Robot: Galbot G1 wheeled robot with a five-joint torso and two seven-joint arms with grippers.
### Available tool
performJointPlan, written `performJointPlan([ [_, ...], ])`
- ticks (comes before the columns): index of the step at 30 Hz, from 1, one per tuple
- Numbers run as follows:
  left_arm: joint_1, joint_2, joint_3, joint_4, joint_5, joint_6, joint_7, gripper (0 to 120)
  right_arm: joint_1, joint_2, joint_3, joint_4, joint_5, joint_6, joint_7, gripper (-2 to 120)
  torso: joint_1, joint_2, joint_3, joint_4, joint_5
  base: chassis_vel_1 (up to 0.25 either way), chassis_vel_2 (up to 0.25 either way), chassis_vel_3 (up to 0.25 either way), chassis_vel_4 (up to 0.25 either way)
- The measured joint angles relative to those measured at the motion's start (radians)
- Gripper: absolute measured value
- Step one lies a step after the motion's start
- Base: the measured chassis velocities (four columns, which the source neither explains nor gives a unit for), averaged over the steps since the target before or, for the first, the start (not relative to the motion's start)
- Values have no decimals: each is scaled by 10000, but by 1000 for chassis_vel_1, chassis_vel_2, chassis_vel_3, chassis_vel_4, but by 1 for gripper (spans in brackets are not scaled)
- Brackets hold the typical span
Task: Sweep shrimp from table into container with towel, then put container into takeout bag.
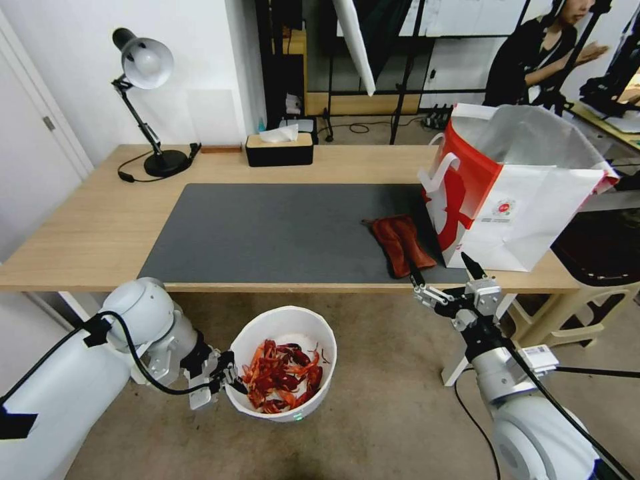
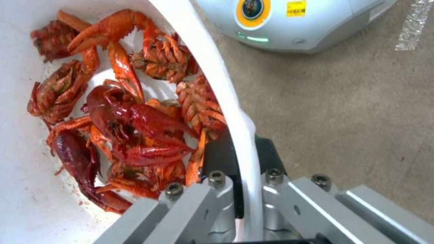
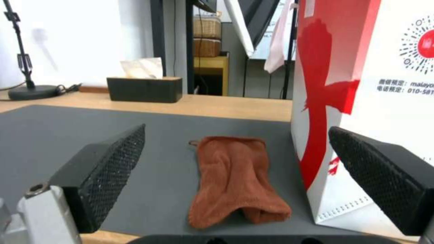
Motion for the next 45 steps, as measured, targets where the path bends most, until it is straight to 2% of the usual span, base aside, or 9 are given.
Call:
performJointPlan([
  [6, 181, 288, -162, -448, -348, 0, 0, 0, -197, 235, 61, -167, -380, 223, 53, 100, -1, 0, 0, -3, 1, 0, 0, 0, 0],
  [17, -709, 1340, -75, -970, -1434, 315, -20, 0, -558, 530, 161, -110, -768, 366, 8, 100, 0, 0, 1, -3, -1, 0, 0, 0, 0],
  [19, -761, 1409, -54, -1004, -1498, 346, -22, 0, -574, 541, 161, -95, -783, 367, 8, 100, 0, 0, 1, -3, -1, 0, 0, 0, 0],
  [25, -1510, 2399, 225, -1126, -2524, 616, -79, 0, -669, 661, 104, -77, -971, 381, -29, 100, 0, -2, 1, -2, -1, 0, 0, 0, 0],
  [26, -1510, 2399, 225, -1126, -2524, 616, -79, 0, -669, 661, 104, -77, -971, 381, -29, 100, 0, -2, 1, -2, -1, 0, 0, 0, 0],
  [30, -2115, 2954, 303, -1107, -2992, 797, -340, 0, -500, 686, -101, -266, -1034, 403, -106, 100, -1, -2, 1, -2, 0, 0, 0, 0, 0],
  [34, -2662, 3145, 419, -1040, -3220, 912, -420, 0, -389, 658, -184, -352, -1022, 403, -135, 100, 2, -2, 1, -1, 1, 0, 0, 0, 0],
  [41, -3376, 3185, 700, -854, -3538, 1011, -500, 0, -401, 659, -183, -354, -1002, 403, -152, 100, 2, -2, 1, -4, 0, 0, 0, 0, 0],
  [45, -4177, 3158, 1177, -533, -3810, 1027, -603, 0, -395, 660, -168, -355, -997, 401, -162, 100, 2, -2, 1, -2, 0, 0, 0, 0, 0],
])
